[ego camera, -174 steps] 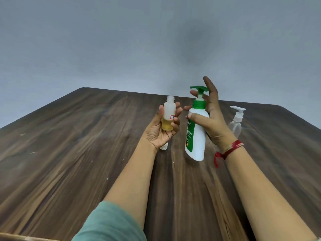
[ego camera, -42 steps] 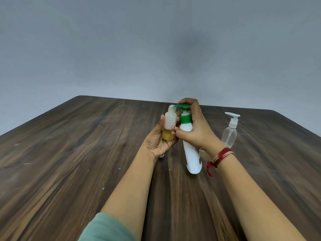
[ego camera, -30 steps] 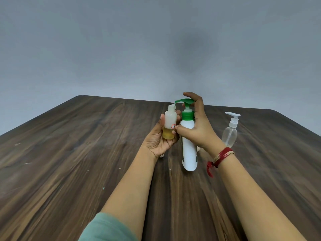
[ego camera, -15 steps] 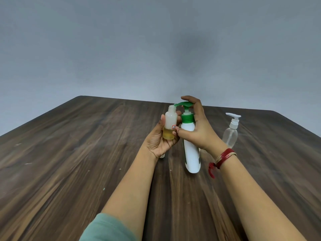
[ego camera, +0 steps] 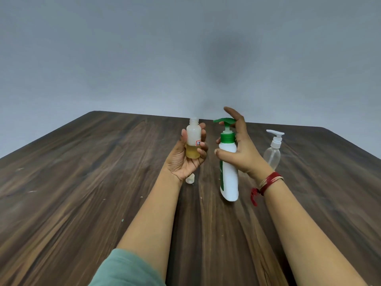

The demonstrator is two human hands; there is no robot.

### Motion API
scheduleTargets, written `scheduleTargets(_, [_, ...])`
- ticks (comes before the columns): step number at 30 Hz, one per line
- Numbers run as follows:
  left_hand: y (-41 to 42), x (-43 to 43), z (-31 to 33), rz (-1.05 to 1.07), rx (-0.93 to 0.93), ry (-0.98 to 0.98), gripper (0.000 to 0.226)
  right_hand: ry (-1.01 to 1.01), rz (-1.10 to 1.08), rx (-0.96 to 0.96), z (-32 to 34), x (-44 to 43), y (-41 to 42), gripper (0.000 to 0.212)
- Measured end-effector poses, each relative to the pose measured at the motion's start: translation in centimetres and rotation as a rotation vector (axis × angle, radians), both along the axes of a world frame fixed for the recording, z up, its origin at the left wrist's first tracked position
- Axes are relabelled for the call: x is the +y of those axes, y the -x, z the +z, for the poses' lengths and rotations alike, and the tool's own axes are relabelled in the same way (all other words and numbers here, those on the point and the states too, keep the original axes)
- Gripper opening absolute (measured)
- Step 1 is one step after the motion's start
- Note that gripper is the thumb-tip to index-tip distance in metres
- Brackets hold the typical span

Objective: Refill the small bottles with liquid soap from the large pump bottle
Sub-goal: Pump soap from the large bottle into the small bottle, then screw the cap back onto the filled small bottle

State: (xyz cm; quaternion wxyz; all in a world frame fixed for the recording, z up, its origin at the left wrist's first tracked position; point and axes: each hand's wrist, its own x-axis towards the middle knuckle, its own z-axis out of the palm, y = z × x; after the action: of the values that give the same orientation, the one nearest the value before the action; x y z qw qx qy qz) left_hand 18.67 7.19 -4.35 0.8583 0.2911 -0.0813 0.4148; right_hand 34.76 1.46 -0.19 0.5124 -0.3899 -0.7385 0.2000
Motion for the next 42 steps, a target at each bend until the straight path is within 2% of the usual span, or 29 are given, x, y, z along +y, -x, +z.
scheduleTargets(8, [-0.2,0.0,0.0,0.085,0.061,-0.011,0.060,-0.098,-0.117,0.128,-1.7,-1.2,-3.3,0.091])
scheduleTargets(15, [-0.1,0.2,-0.2,0.164,0.127,-0.007,0.058,-0.098,-0.094,0.053,-1.5,-1.9,-4.6,0.096])
scheduleTargets(21, [-0.1,0.1,0.2,0.226,0.190,0.022,0.061,-0.108,-0.071,0.188,-1.3,-2.2,-3.8,0.070])
scheduleTargets(24, [0.1,-0.3,0.2,0.261,0.207,0.026,0.068,-0.138,-0.096,0.174,-1.5,-2.3,-3.7,0.064])
scheduleTargets(27, [0.8,-0.7,-0.1,0.297,0.272,0.033,0.063,-0.165,-0.124,0.213,-1.0,-2.5,-3.9,0.061])
scheduleTargets(35, [5.4,-0.9,-0.6,0.387,0.376,-0.035,0.063,-0.260,-0.289,0.145,0.5,-3.5,-4.0,0.054])
scheduleTargets(39, [6.5,-1.0,-0.3,0.401,0.326,-0.039,0.067,-0.386,-0.455,0.202,0.4,-3.4,-3.7,0.057])
scheduleTargets(42, [6.6,-1.2,0.2,0.411,0.270,-0.063,0.059,-0.494,-0.583,0.242,0.5,-3.6,-3.3,0.063])
